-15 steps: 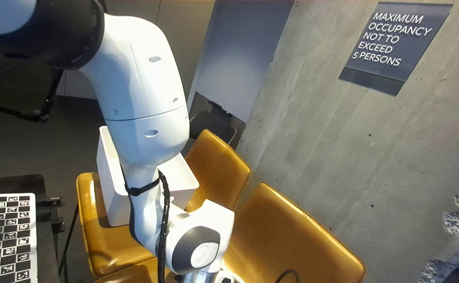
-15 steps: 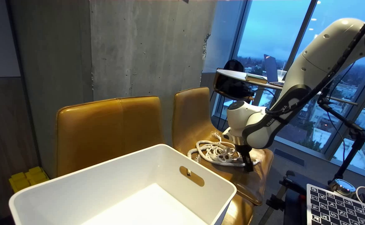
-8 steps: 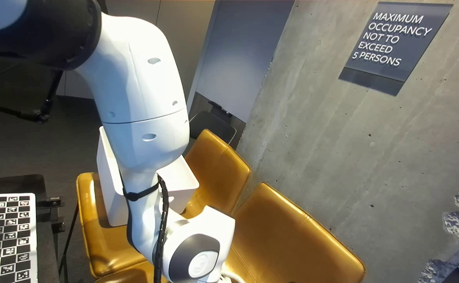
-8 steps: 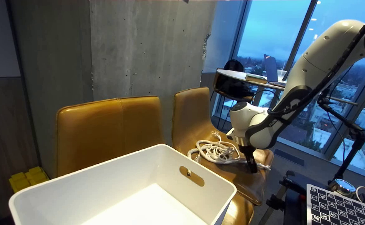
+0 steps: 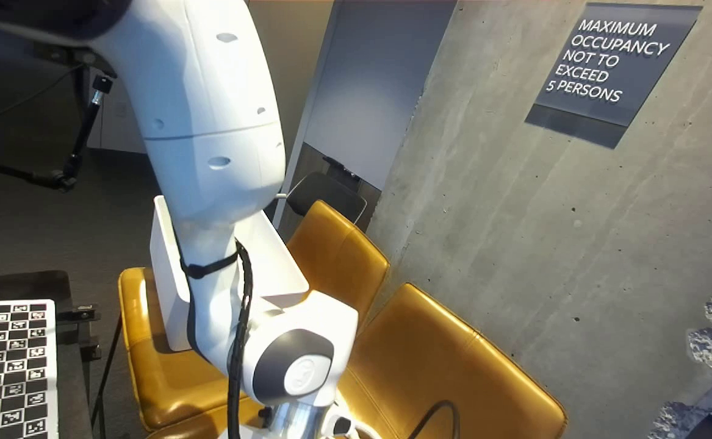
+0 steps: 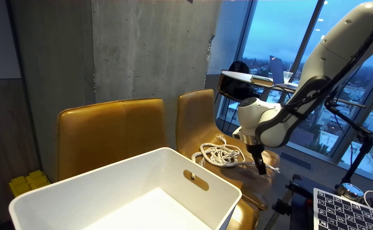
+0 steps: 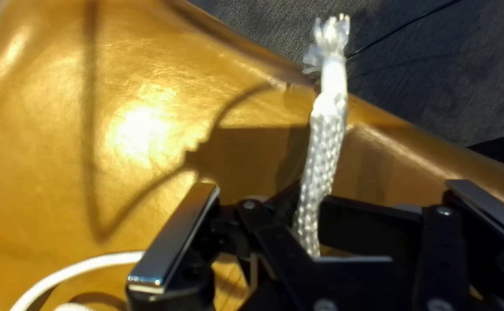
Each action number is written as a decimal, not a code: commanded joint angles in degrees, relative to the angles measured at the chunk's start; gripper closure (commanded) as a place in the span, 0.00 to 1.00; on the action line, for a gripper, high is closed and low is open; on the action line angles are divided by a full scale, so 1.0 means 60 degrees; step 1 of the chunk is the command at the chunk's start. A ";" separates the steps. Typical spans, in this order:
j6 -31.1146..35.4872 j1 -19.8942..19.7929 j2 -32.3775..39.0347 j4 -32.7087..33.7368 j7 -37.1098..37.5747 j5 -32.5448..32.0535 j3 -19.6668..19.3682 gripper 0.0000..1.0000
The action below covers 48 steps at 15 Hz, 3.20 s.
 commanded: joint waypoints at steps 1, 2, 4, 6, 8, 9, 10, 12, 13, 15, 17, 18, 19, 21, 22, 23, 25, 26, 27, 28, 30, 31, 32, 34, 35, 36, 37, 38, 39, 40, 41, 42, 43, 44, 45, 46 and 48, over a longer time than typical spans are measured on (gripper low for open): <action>-0.0146 0.0436 -0.2110 -0.1546 0.0300 0.0024 0.0143 1.00; -0.0233 0.0537 -0.2580 -0.1751 0.0350 0.0050 0.0194 1.00; -0.0420 0.0782 -0.3532 -0.2099 0.0539 0.0057 0.0261 1.00; -0.0889 0.0979 -0.4469 -0.2280 0.0659 0.0139 0.0389 1.00; -0.1601 0.1137 -0.5354 -0.2235 0.0752 0.0361 0.0595 1.00; -0.1957 0.1207 -0.5772 -0.2200 0.0802 0.0520 0.0707 1.00; -0.2311 0.1289 -0.6196 -0.2146 0.0856 0.0656 0.0820 1.00; -0.2959 0.1487 -0.6998 -0.2023 0.1010 0.0910 0.1075 1.00; -0.3268 0.1591 -0.7330 -0.1909 0.1098 0.1031 0.1219 1.00; -0.3853 0.1867 -0.7898 -0.1634 0.1374 0.1265 0.1541 1.00; -0.4311 0.2173 -0.8317 -0.1381 0.1715 0.1379 0.1889 1.00; -0.4469 0.2310 -0.8440 -0.1252 0.1877 0.1409 0.2047 1.00; -0.4608 0.2458 -0.8514 -0.1131 0.2055 0.1407 0.2218 1.00; -0.4858 0.2728 -0.8569 -0.0803 0.2387 0.1429 0.2526 1.00; -0.4974 0.2874 -0.8567 -0.0583 0.2564 0.1407 0.2691 1.00; -0.5077 0.2995 -0.8524 -0.0330 0.2677 0.1397 0.2831 1.00; -0.5476 0.3278 -0.8449 0.0356 0.2929 0.1388 0.3150 1.00; -0.5629 0.3396 -0.8393 0.0688 0.3016 0.1361 0.3285 1.00; -0.5861 0.3544 -0.8343 0.1086 0.3133 0.1310 0.3453 1.00; -0.6017 0.3667 -0.8273 0.1439 0.3208 0.1264 0.3596 1.00; -0.6328 0.3872 -0.8060 0.2166 0.3339 0.1172 0.3836 1.00; -0.6423 0.3938 -0.7969 0.2451 0.3367 0.1150 0.3908 1.00; -0.6521 0.3996 -0.7873 0.2729 0.3378 0.1114 0.3970 1.00; -0.6622 0.4060 -0.7661 0.3209 0.3343 0.1045 0.4010 1.00; -0.6680 0.4080 -0.7547 0.3451 0.3317 0.1038 0.4007 1.00; -0.6713 0.4086 -0.7444 0.3643 0.3297 0.1053 0.3990 1.00; -0.6693 0.4071 -0.7367 0.3728 0.3249 0.1124 0.3953 1.00; -0.6642 0.4067 -0.7307 0.3738 0.3248 0.1141 0.3929 1.00; -0.6529 0.4067 -0.7257 0.3649 0.3259 0.1159 0.3911 1.00; -0.6476 0.4086 -0.7191 0.3600 0.3268 0.1179 0.3914 1.00; -0.6468 0.4128 -0.7104 0.3576 0.3313 0.1168 0.3937 1.00; -0.6460 0.4155 -0.7027 0.3554 0.3316 0.1189 0.3948 1.00; -0.6422 0.4183 -0.6941 0.3511 0.3324 0.1195 0.3955 1.00; -0.6379 0.4204 -0.6850 0.3449 0.3324 0.1217 0.3953 1.00; -0.6324 0.4223 -0.6756 0.3384 0.3319 0.1239 0.3942 1.00; -0.6247 0.4230 -0.6663 0.3286 0.3306 0.1277 0.3924 1.00; -0.6115 0.4210 -0.6499 0.3076 0.3266 0.1365 0.3878 1.00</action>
